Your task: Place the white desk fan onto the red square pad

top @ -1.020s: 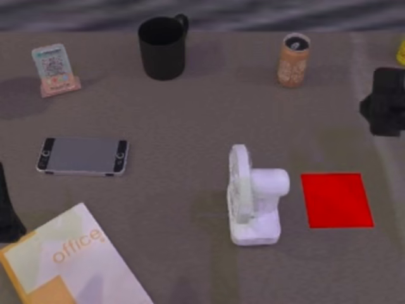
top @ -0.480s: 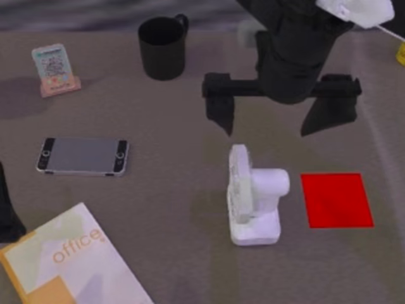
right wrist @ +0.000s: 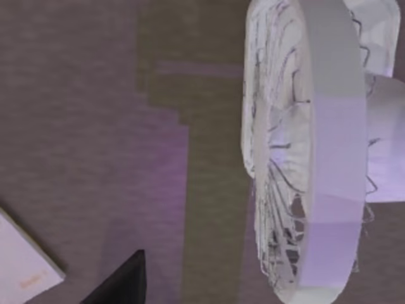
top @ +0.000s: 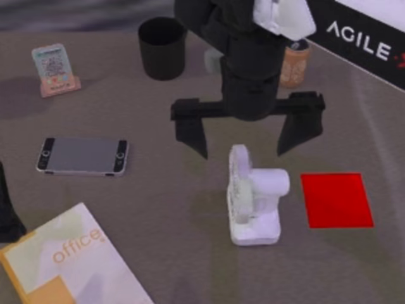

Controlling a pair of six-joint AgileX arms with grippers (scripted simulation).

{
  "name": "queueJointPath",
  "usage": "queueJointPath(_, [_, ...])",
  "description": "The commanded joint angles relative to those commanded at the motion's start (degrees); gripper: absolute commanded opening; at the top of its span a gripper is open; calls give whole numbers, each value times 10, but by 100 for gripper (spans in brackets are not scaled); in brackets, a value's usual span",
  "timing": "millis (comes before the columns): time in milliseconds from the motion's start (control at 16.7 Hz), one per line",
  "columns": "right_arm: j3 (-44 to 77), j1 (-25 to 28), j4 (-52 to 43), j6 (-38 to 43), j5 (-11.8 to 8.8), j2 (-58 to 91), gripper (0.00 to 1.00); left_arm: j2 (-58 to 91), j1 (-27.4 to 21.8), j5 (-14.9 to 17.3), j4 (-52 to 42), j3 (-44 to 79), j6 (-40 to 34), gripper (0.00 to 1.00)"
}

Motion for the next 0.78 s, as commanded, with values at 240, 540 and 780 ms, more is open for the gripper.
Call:
queueJointPath(240, [-11,-2,11,-1,0,-2,100,0,0,0,0,0,0,100])
queueJointPath(540, [-101,0,93,0,0,-7,100,0,0,0,0,0,0,100])
queueJointPath(780, [-126,1,118,1,0,-8,100,0,0,0,0,0,0,100])
